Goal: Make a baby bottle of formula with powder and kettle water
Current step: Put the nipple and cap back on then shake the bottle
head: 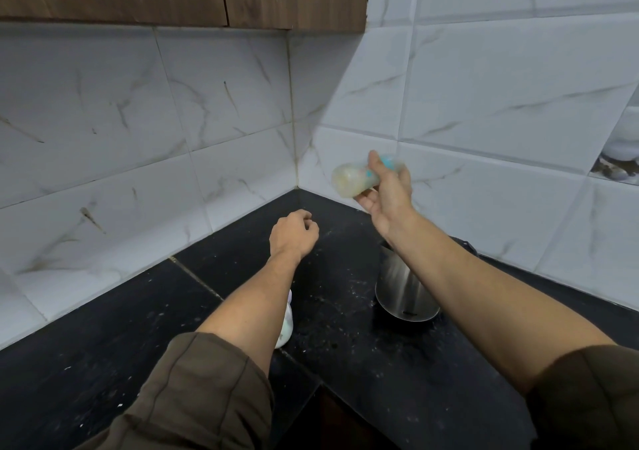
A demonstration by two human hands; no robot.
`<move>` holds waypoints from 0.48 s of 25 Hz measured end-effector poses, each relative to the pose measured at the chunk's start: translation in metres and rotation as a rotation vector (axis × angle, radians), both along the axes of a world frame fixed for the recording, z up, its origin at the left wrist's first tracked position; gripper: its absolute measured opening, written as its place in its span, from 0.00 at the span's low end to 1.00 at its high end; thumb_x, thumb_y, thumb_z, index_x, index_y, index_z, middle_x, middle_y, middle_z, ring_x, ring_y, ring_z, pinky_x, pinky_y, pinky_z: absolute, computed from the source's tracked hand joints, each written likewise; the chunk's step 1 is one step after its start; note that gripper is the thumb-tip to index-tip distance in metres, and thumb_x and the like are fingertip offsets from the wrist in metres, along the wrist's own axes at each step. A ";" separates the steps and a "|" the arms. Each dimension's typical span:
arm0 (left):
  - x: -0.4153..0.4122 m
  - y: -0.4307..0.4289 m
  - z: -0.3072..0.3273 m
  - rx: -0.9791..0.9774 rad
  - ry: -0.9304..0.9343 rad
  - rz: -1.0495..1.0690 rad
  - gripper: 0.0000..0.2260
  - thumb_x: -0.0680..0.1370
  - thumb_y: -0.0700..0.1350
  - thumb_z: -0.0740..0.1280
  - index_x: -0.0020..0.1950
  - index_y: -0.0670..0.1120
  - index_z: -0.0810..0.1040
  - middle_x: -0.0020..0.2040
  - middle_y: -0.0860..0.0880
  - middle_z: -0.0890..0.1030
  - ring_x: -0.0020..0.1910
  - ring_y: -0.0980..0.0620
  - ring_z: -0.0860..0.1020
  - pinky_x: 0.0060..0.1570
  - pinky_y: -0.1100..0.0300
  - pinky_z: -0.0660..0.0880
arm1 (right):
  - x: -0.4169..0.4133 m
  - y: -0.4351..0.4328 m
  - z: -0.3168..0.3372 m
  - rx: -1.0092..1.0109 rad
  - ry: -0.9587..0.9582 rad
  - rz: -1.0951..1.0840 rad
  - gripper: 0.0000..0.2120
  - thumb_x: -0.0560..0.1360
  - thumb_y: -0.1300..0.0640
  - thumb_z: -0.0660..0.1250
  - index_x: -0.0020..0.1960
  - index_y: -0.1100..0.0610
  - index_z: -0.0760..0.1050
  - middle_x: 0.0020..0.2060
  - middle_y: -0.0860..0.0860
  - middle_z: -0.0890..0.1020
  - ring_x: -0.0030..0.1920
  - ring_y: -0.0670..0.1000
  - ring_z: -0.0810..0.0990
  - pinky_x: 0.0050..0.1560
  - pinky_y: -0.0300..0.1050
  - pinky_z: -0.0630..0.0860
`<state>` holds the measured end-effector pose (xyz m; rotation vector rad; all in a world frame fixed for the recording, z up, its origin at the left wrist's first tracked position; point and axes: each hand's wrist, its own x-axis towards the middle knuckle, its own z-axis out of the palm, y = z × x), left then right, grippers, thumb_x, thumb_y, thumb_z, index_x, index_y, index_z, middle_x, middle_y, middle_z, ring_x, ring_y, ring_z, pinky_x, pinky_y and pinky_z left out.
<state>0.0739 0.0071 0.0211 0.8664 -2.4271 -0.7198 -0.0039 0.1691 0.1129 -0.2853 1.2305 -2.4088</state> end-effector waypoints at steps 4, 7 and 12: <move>0.000 0.000 0.002 -0.011 -0.049 -0.028 0.13 0.80 0.49 0.67 0.63 0.49 0.81 0.52 0.50 0.86 0.52 0.45 0.82 0.48 0.54 0.77 | 0.020 0.010 -0.010 0.284 0.328 0.422 0.27 0.78 0.54 0.75 0.73 0.48 0.70 0.59 0.59 0.84 0.55 0.60 0.87 0.48 0.56 0.85; 0.004 -0.006 -0.004 0.019 -0.013 0.004 0.17 0.80 0.49 0.66 0.69 0.51 0.80 0.57 0.50 0.86 0.58 0.45 0.83 0.54 0.52 0.78 | 0.014 0.014 -0.019 0.192 0.204 0.303 0.26 0.78 0.53 0.74 0.74 0.51 0.70 0.60 0.58 0.84 0.52 0.57 0.87 0.46 0.54 0.85; 0.007 -0.005 -0.012 0.021 -0.013 0.008 0.17 0.81 0.48 0.64 0.70 0.50 0.80 0.60 0.49 0.85 0.61 0.45 0.82 0.57 0.52 0.77 | 0.015 0.018 -0.047 0.361 0.110 0.348 0.23 0.78 0.51 0.74 0.69 0.54 0.72 0.60 0.57 0.84 0.51 0.56 0.88 0.49 0.57 0.86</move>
